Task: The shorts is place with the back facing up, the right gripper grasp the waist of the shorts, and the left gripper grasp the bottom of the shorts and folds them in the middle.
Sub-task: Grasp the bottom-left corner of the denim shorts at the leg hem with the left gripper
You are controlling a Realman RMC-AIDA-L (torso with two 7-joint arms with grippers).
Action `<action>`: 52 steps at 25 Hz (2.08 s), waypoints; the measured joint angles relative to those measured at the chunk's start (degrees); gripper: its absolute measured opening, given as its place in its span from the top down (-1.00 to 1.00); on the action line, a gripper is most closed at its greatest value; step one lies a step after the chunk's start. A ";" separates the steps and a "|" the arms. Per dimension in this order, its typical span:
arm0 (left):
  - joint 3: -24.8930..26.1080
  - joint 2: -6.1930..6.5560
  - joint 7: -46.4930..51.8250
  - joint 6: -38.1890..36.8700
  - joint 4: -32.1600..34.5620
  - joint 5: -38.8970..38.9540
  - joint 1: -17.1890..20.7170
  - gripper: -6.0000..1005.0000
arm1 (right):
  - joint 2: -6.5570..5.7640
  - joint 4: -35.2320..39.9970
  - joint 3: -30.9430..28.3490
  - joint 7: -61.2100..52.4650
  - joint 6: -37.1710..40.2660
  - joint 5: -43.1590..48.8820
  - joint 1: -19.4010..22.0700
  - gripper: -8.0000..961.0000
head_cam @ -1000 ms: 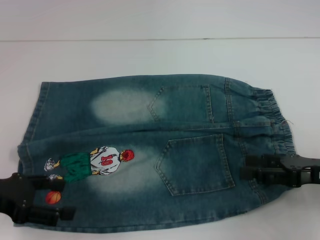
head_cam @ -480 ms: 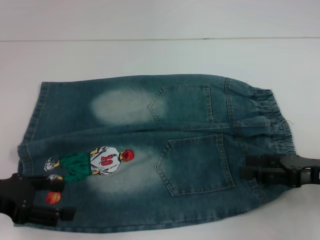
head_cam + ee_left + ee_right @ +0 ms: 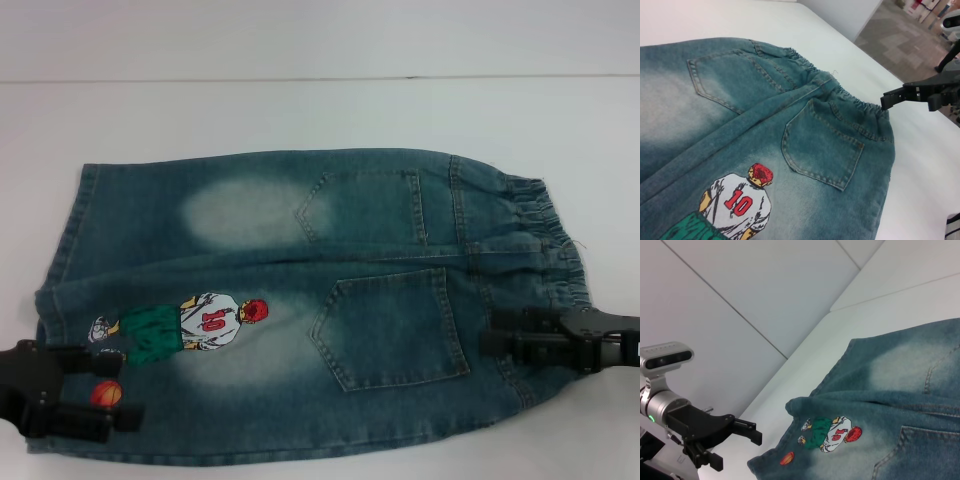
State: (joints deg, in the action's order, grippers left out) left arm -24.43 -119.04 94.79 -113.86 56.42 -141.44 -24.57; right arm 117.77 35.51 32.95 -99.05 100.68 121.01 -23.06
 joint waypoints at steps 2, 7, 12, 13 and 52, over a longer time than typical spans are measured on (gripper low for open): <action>0.00 0.20 0.61 0.05 0.00 -0.60 -0.41 -0.89 | 0.04 0.00 -0.01 0.00 -0.07 -0.04 0.03 -0.91; 0.13 0.76 1.85 0.96 0.05 -1.97 -1.26 -0.89 | 0.12 0.00 -0.09 0.00 -0.15 -0.17 0.14 -0.91; 1.05 1.47 3.00 2.18 0.18 -4.42 -2.36 -0.89 | 0.18 -0.20 -0.18 0.00 -0.21 -0.20 0.12 -0.91; 1.47 1.70 3.05 2.28 0.18 -4.85 -2.67 -0.89 | 0.18 -0.35 -0.18 0.00 -0.22 -0.23 0.08 -0.91; 6.08 4.18 4.92 3.90 0.23 -17.57 -5.69 -0.89 | 0.00 -0.53 -1.68 -0.40 -0.31 -0.42 -0.39 -0.90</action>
State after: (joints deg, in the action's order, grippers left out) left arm -18.35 -114.86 99.71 -109.95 56.65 -159.02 -30.26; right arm 117.77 34.98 31.27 -99.45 100.36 120.59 -23.46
